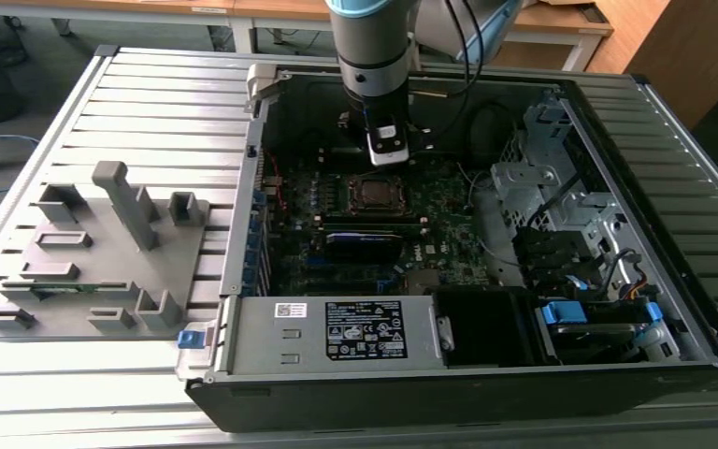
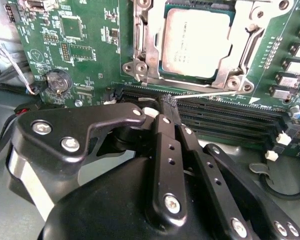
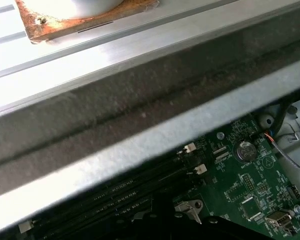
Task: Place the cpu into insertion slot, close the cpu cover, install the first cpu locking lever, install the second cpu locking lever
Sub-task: 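Install the first cpu locking lever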
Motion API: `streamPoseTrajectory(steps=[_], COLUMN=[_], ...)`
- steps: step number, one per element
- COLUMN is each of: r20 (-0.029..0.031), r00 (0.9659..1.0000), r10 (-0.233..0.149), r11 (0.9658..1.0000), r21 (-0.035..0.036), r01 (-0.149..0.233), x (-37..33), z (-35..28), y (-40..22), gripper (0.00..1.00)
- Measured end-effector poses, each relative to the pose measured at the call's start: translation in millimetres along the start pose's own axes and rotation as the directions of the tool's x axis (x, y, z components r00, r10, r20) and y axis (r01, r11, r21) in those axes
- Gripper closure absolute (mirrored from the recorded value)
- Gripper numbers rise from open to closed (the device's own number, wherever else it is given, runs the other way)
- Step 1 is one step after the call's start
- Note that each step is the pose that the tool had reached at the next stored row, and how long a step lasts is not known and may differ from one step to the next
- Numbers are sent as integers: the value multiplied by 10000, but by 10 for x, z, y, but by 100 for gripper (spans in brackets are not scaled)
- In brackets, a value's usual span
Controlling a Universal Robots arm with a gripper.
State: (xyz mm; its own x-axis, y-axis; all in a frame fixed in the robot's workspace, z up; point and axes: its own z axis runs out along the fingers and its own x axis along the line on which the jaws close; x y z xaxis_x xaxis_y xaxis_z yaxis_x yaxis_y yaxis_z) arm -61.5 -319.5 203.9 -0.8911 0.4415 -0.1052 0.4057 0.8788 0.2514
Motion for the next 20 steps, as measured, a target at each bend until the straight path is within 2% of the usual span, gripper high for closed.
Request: streamPoseTrajectory(steps=[20], r20=[60], r00=[10000], r10=[-20], r11=[10000], r21=[88], r01=[19], x=[22], z=[32], y=[44], gripper=[89])
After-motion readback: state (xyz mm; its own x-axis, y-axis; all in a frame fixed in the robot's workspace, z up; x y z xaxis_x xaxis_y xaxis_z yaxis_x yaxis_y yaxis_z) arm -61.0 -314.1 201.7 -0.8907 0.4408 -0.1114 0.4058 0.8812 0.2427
